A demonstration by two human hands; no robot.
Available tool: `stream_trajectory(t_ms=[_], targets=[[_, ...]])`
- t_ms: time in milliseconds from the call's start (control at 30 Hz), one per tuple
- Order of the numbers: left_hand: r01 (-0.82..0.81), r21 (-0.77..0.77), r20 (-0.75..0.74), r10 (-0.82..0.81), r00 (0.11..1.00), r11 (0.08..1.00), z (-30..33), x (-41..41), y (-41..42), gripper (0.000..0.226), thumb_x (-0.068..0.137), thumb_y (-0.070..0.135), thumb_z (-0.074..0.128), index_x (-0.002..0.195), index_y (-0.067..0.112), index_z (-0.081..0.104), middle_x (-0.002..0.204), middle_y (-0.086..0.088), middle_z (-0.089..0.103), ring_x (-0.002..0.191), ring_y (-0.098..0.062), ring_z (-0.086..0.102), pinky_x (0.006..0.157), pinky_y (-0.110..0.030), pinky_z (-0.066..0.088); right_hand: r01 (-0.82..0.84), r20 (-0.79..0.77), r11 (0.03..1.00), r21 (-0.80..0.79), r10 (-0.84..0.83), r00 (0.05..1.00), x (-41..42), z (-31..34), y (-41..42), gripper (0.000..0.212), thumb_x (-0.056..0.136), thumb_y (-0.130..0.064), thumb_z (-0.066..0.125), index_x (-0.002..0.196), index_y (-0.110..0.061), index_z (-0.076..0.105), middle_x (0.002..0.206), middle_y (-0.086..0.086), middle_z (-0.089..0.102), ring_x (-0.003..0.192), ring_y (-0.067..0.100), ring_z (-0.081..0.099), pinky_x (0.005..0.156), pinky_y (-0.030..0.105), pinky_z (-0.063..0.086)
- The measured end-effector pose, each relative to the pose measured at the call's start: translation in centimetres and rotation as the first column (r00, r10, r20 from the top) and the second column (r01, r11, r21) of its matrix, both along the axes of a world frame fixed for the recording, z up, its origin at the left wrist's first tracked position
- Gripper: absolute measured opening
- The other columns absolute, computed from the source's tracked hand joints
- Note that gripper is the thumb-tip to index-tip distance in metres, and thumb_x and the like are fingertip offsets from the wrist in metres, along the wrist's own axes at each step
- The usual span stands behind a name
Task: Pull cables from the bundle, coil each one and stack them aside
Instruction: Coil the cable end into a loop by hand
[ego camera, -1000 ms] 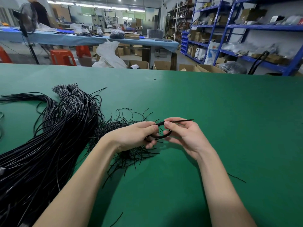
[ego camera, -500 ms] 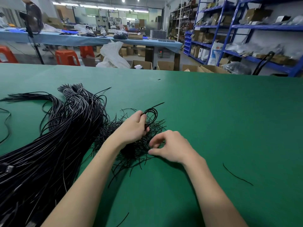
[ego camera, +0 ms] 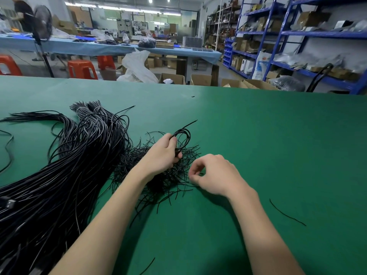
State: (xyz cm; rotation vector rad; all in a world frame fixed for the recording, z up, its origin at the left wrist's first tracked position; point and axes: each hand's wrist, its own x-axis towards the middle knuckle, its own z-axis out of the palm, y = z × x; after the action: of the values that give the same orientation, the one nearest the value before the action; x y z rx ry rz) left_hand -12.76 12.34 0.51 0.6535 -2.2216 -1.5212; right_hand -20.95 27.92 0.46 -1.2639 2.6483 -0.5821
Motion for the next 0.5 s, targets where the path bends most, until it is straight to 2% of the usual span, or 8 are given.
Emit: stream_trajectory(t_ms=[167, 233, 400, 500], targets=[[0.005, 0.104, -0.036, -0.001, 0.999, 0.995, 0.1, 0.0, 0.0, 0.024, 0.107, 0.031, 0.032, 0.087, 0.020, 0.040, 0.071, 0.005, 0.062, 0.056, -0.010, 0.051, 0.050, -0.022, 0.039, 0.029, 0.008, 0.999, -0.039, -0.028, 1.000, -0.3, 0.0, 0.9, 0.001, 0.084, -0.043, 0.073, 0.085, -0.045, 0.073, 0.099, -0.025, 0.069, 0.096, 0.009, 0.062, 0.075, 0.029, 0.045], [-0.002, 0.093, -0.024, 0.004, 1.000, 0.996, 0.3, 0.1, 0.0, 0.024, 0.107, 0.032, 0.032, 0.087, 0.021, 0.041, 0.070, 0.008, 0.064, 0.058, -0.010, 0.052, 0.049, -0.021, 0.038, 0.040, 0.010, 0.997, -0.060, -0.039, 0.999, -0.3, 0.1, 1.1, 0.002, 0.084, -0.044, 0.075, 0.084, -0.046, 0.074, 0.099, -0.025, 0.069, 0.098, 0.008, 0.062, 0.078, 0.029, 0.047], [-0.013, 0.076, -0.011, 0.014, 1.000, 0.997, 0.3, 0.1, 0.1, 0.024, 0.108, 0.033, 0.032, 0.090, 0.021, 0.042, 0.073, 0.007, 0.065, 0.055, -0.007, 0.052, 0.046, -0.018, 0.036, 0.040, -0.044, 0.999, -0.016, -0.041, 0.998, -0.8, 1.1, 1.9, 0.005, 0.085, -0.039, 0.071, 0.083, -0.043, 0.073, 0.088, -0.024, 0.070, 0.088, 0.008, 0.064, 0.076, 0.027, 0.049], [-0.019, 0.050, 0.000, 0.019, 1.000, 0.999, 0.3, 0.1, 0.0, 0.024, 0.107, 0.034, 0.032, 0.089, 0.021, 0.042, 0.072, 0.007, 0.066, 0.053, -0.006, 0.052, 0.045, -0.017, 0.037, -0.019, -0.034, 1.000, -0.010, 0.019, 0.999, -0.9, 1.3, 1.7, 0.011, 0.092, -0.035, 0.064, 0.091, -0.042, 0.073, 0.090, -0.022, 0.070, 0.082, 0.007, 0.063, 0.078, 0.028, 0.051]])
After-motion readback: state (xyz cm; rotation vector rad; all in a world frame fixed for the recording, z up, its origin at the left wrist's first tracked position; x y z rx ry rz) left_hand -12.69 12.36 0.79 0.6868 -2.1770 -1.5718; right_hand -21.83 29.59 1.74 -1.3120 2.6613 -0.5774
